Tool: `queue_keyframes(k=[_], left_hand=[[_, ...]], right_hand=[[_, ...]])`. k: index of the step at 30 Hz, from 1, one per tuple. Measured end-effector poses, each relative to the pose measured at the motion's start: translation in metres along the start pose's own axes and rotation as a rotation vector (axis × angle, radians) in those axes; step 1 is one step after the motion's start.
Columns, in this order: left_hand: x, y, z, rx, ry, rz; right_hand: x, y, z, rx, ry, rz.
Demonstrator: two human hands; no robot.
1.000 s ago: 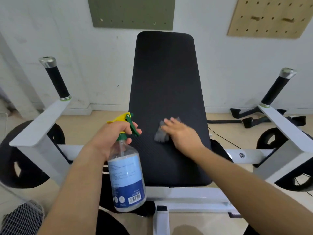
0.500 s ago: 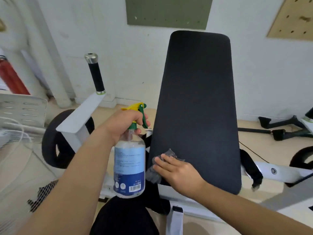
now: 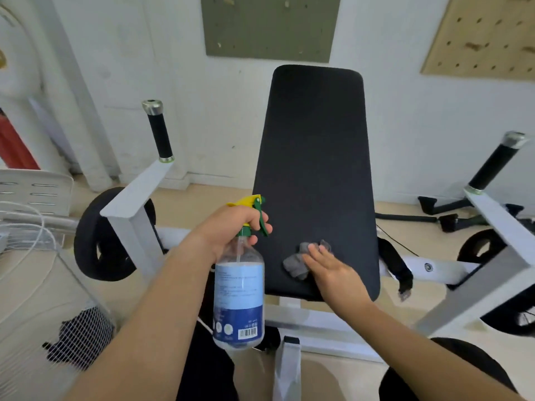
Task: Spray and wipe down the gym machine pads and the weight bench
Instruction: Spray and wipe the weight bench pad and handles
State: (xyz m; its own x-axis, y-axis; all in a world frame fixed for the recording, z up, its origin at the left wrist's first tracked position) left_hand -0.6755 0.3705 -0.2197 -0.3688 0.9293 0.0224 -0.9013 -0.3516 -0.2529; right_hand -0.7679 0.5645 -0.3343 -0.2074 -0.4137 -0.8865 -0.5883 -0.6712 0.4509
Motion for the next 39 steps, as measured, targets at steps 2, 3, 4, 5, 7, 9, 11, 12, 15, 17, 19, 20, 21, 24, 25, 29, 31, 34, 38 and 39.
queue_keyframes(k=[2,3,4,5,7,9,11,12,15,17,19,20,21,24,25,29,31,34,38,39], left_hand=[[0.019,0.000,-0.007,-0.025,0.032,-0.025],[0.026,-0.001,-0.010,-0.036,0.036,-0.037],[0.031,0.000,-0.012,-0.039,0.029,-0.045],[0.034,0.001,-0.011,-0.030,0.016,-0.046],[0.034,0.004,-0.002,0.013,-0.014,-0.029],[0.028,0.015,0.015,0.075,-0.043,-0.015],[0.018,0.035,0.032,0.101,-0.054,-0.010],[0.013,0.050,0.041,0.102,-0.048,-0.011],[-0.007,0.102,0.071,0.106,-0.022,-0.007],[-0.021,0.144,0.096,0.110,-0.006,0.000],[-0.036,0.190,0.121,0.112,0.046,-0.018],[-0.043,0.214,0.133,0.126,0.069,-0.032],[-0.051,0.235,0.144,0.135,0.081,-0.034],[-0.069,0.284,0.161,0.134,0.082,-0.022],[-0.073,0.295,0.165,0.117,0.068,-0.022],[-0.079,0.314,0.191,0.048,0.045,-0.078],[-0.081,0.316,0.219,0.034,0.057,-0.113],[-0.082,0.318,0.262,0.010,0.097,-0.160],[-0.089,0.320,0.291,-0.051,0.198,-0.135],[-0.093,0.322,0.293,-0.074,0.188,-0.123]], right_hand=[[-0.010,-0.037,-0.009,-0.057,0.012,-0.087],[-0.017,-0.046,-0.012,-0.067,0.013,-0.108],[-0.029,-0.047,-0.009,-0.030,0.063,-0.096],[-0.044,-0.040,0.000,0.072,0.144,-0.076],[-0.075,-0.011,0.023,0.305,0.336,0.023],[-0.104,0.028,0.040,0.475,0.496,0.112],[-0.114,0.072,0.060,0.634,0.673,0.159],[-0.115,0.098,0.070,0.698,0.785,0.192],[-0.095,0.184,0.090,0.789,1.128,0.263],[-0.077,0.252,0.100,0.797,1.253,0.288],[-0.059,0.322,0.109,0.813,1.312,0.285],[-0.051,0.357,0.112,0.799,1.346,0.273],[-0.045,0.388,0.115,0.782,1.369,0.261],[-0.040,0.453,0.123,0.757,1.342,0.244],[-0.043,0.466,0.126,0.771,1.303,0.256],[-0.056,0.502,0.147,0.899,1.309,0.283],[-0.063,0.518,0.156,1.004,1.403,0.229],[-0.078,0.527,0.159,1.192,1.443,0.091],[-0.095,0.523,0.144,1.359,1.376,-0.103],[-0.099,0.522,0.139,1.372,1.326,-0.122]])
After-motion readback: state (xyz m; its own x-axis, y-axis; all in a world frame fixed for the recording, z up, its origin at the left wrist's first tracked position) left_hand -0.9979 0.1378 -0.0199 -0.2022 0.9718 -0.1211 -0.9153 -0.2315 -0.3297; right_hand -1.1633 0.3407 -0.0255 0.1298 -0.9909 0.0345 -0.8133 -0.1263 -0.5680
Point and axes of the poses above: each hand's wrist, its own y-axis towards the middle knuckle, its own x-axis out of the palm, z = x × y, the point moved 7 cm from there along y, towards the middle knuckle, and after that the axes turned 6 degrees about x, right-handed, at the moved point
